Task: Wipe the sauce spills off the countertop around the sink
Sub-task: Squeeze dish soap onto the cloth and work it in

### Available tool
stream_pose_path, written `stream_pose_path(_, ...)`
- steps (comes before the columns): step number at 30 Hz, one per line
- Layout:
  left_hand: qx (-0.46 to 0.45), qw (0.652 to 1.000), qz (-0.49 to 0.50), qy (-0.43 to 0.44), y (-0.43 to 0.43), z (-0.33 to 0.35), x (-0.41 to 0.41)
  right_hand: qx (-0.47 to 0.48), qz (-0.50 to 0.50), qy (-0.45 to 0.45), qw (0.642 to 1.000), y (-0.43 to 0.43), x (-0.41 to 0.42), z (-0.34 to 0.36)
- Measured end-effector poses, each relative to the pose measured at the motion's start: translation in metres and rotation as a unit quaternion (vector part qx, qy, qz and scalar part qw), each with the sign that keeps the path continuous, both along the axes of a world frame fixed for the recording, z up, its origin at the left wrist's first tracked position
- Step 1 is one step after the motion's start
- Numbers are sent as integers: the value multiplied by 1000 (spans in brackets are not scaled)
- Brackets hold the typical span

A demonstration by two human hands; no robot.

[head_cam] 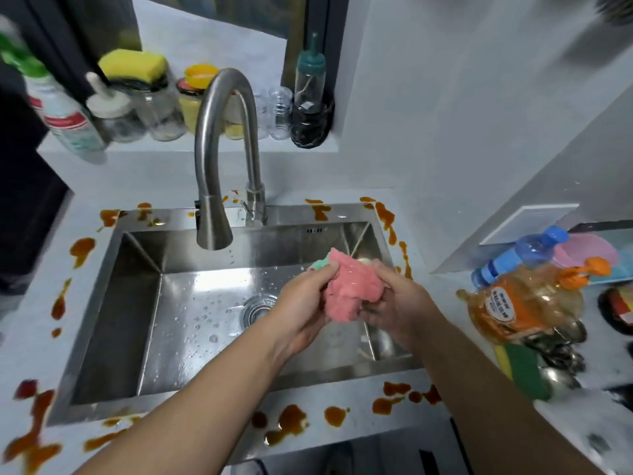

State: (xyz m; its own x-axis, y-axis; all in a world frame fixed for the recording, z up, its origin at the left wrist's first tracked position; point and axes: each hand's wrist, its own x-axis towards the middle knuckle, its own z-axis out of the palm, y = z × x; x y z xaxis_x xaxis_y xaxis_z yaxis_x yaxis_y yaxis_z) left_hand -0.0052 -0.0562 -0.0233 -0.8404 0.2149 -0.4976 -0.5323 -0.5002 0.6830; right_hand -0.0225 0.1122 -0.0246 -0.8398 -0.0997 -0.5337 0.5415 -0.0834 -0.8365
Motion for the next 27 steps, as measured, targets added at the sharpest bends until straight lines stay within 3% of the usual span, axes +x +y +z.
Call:
stream_pose_path(6,-83,997,-5,-5,-9,-9,-1,3,58,-17,998,-5,7,4)
stream_pose_path(10,-284,957,-57,-18,-4,-15,-6,-58,68,-76,993,0,4,3)
stream_pose_path(11,-300,951,-62,-36,-3,-14,-7,-77,58,-80,992,1,1,3)
stream_pose_path(12,-292,953,-51,-58,-1,-14,-9,-94,41,-80,992,2,-2,3)
stream_pose_path(15,-156,979,4,-129,7,-13,-16,-142,-13,-70,987,10,-14,3)
stream_pose_path(18,-33,988,13,-150,18,-11,-22,-164,-5,-51,985,17,-25,1)
stream_pose_path(23,62,987,44,-139,26,-6,-31,-136,28,-17,990,22,-28,3)
stream_pose_path(27,98,983,55,-145,29,-7,-34,-76,-3,19,997,28,-30,-5)
